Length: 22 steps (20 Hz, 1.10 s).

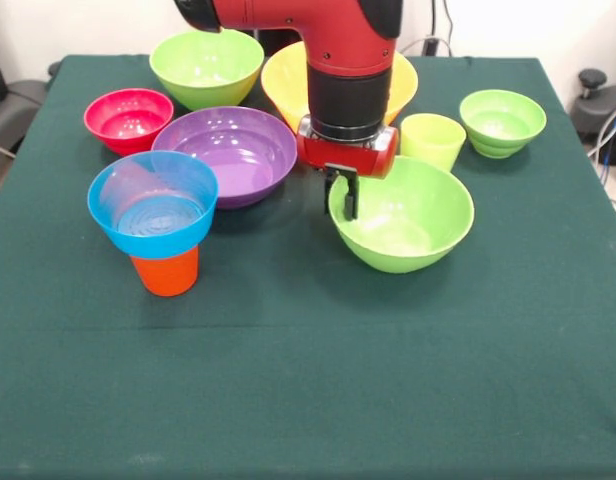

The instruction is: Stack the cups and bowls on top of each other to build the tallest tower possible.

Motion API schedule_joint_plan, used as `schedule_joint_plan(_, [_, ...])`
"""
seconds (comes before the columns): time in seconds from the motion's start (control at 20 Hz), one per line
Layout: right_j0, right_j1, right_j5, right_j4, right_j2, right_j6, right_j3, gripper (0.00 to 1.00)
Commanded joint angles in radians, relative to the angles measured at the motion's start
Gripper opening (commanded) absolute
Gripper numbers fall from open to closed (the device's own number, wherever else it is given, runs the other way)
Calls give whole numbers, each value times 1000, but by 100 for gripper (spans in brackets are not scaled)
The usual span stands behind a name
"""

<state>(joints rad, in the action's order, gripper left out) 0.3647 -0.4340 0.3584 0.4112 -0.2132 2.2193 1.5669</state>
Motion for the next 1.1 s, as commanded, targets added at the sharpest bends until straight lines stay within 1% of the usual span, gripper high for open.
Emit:
schedule_joint_plan(0.05, [-8, 34, 91, 35, -28, -72, -59, 0])
schedule_joint_plan(0.2, [-13, 28, 106, 25, -14, -52, -46, 0])
schedule_joint_plan(0.45, [-8, 42, 72, 27, -14, -37, -36, 0])
schedule_joint_plan(0.55, [9, 52, 67, 26, -35, -54, -41, 0])
schedule_joint_plan(0.7, [31, 14, 37, 34, -59, -67, 17, 0])
schedule_joint_plan(0.75, [61, 2, 28, 36, -94, -95, 42, 0])
schedule_joint_plan(0.85, [148, -4, 13, 41, -196, -169, 109, 0])
schedule_joint_plan(0.95, [219, -10, 3, 48, -277, -212, 181, 0])
schedule_joint_plan(1.05, [271, -18, 12, 47, -342, -221, 238, 0])
schedule_joint_plan(1.1, [284, -28, 13, 50, -359, -214, 261, 0])
